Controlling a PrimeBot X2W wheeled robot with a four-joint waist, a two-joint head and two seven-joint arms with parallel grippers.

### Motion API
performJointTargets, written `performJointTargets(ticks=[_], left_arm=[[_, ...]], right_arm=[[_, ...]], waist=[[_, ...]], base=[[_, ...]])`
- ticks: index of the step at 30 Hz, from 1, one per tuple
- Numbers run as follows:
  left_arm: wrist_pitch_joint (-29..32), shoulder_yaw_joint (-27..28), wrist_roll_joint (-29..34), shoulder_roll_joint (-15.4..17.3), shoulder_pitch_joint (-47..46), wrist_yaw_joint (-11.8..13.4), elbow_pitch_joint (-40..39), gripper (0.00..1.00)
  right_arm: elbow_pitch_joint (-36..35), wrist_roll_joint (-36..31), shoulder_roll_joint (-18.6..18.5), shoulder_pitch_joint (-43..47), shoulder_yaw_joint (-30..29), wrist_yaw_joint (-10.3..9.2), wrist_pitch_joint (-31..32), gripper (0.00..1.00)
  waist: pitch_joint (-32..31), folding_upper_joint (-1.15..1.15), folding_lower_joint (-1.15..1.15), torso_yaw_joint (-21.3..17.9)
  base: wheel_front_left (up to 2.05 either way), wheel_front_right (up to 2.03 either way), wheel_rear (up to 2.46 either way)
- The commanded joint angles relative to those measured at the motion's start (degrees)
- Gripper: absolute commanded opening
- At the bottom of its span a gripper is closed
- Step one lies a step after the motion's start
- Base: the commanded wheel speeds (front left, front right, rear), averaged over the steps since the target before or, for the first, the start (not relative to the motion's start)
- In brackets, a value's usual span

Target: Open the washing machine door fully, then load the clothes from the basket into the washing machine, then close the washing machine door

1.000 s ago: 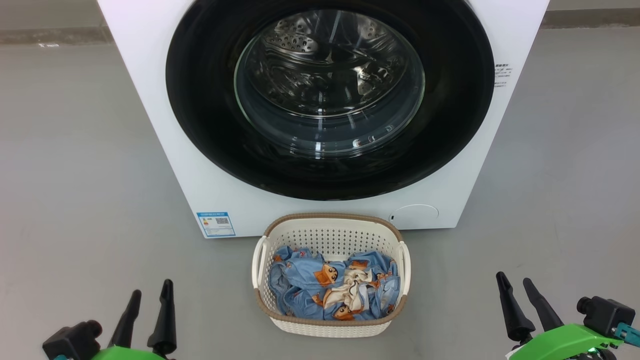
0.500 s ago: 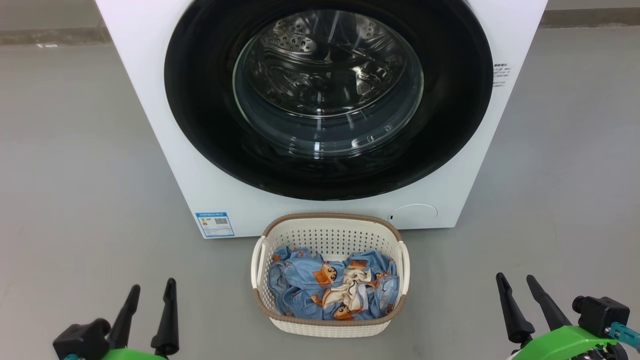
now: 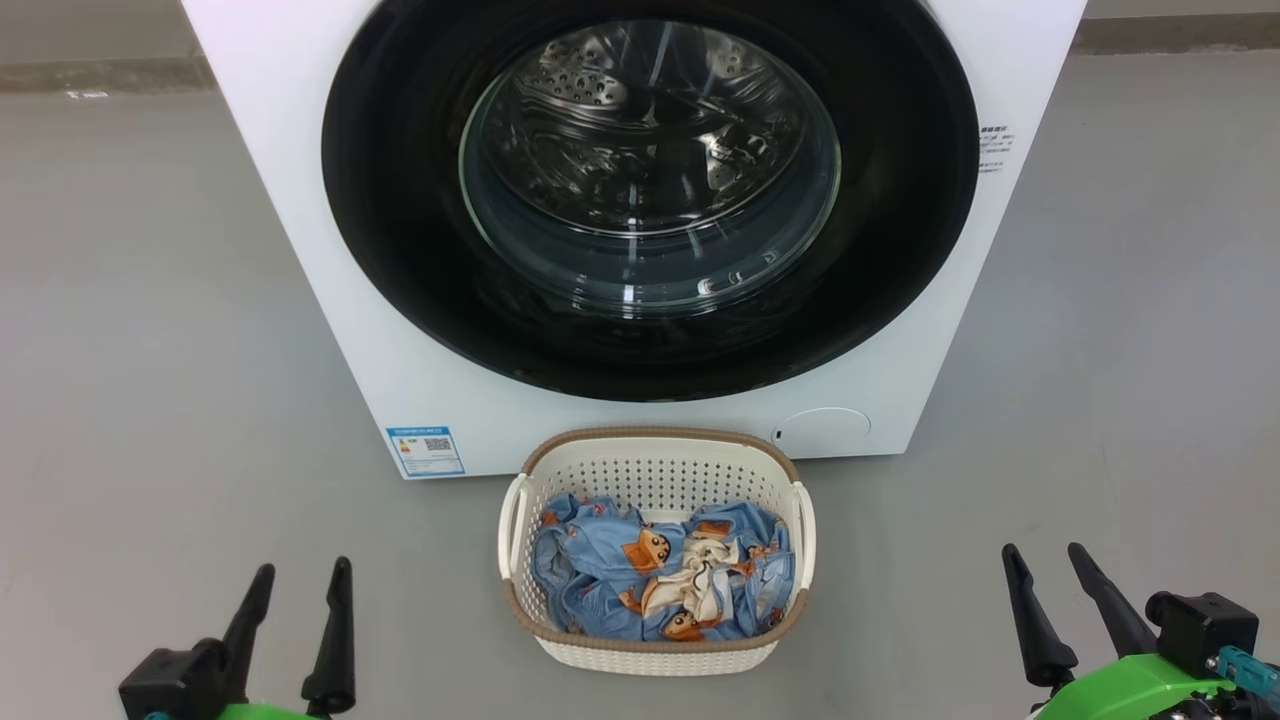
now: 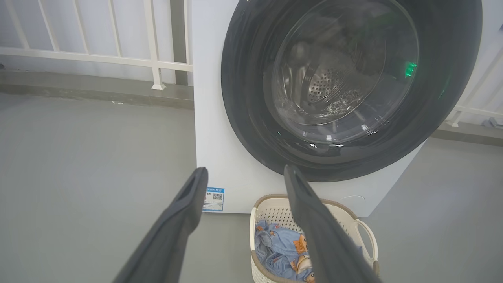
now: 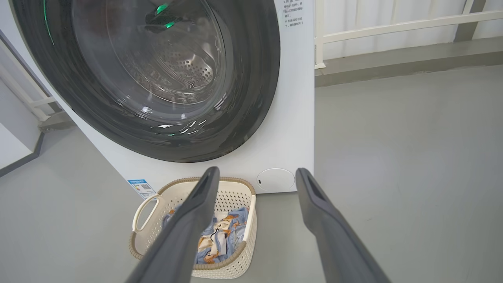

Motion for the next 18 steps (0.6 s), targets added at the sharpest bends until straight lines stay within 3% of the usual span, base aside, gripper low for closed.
performJointTargets(ticks=[1, 18], left_arm=[[-0.61, 1.94, 0.63, 1.5, -0.85, -0.15, -0.96, 1.0], [-0.61, 3.06, 1.79, 1.32, -0.78, -0.15, -0.05, 1.0]], right_arm=[[-1.41, -0.61, -0.79, -1.27, 1.02, 0.09, -0.71, 1.0], [-1.75, -0.48, 0.14, -1.01, 0.1, 0.09, -0.71, 1.0]], waist=[[-0.01, 0.0, 0.0, -0.05], [-0.43, 0.0, 0.0, -0.35]], base=[[0.0, 0.0, 0.0], [0.05, 0.05, -0.09]])
